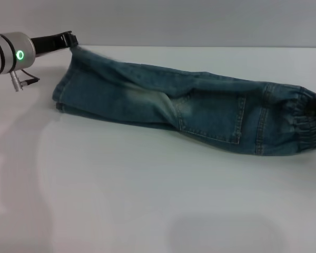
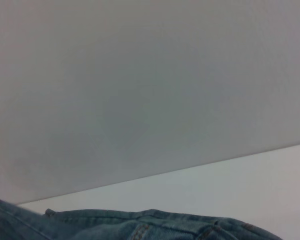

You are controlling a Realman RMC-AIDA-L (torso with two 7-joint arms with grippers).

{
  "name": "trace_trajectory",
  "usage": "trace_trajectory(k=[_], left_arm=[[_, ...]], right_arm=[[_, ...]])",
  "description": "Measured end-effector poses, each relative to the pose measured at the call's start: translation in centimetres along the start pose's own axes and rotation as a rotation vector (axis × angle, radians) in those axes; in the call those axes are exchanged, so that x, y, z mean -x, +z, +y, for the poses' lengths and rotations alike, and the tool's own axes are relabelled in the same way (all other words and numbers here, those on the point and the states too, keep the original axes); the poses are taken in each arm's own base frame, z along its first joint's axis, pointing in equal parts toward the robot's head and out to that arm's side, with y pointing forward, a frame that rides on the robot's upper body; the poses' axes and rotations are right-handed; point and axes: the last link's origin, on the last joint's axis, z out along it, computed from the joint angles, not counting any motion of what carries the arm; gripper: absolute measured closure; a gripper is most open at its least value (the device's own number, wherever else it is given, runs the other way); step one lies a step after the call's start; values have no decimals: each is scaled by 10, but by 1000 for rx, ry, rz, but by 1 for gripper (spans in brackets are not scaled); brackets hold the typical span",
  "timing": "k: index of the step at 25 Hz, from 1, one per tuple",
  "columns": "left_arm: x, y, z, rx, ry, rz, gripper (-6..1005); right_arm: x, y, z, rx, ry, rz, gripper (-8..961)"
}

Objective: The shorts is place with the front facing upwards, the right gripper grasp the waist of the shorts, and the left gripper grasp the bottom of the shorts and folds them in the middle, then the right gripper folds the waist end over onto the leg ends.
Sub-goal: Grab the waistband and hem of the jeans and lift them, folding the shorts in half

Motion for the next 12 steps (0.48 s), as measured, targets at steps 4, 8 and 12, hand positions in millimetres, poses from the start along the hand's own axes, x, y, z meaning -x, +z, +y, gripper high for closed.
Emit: trace_trajectory(k=[4, 8, 12], left_arm=[[0, 2, 0, -23, -6, 25, 878], [-1, 2, -1, -33, -1, 35, 757], [-2, 2, -2, -39, 0, 41, 597]], right_arm=[[1, 2, 2, 7, -5, -2, 940], [1, 3, 3, 13, -4, -8, 939], [5, 4, 4, 17, 5, -32, 939]])
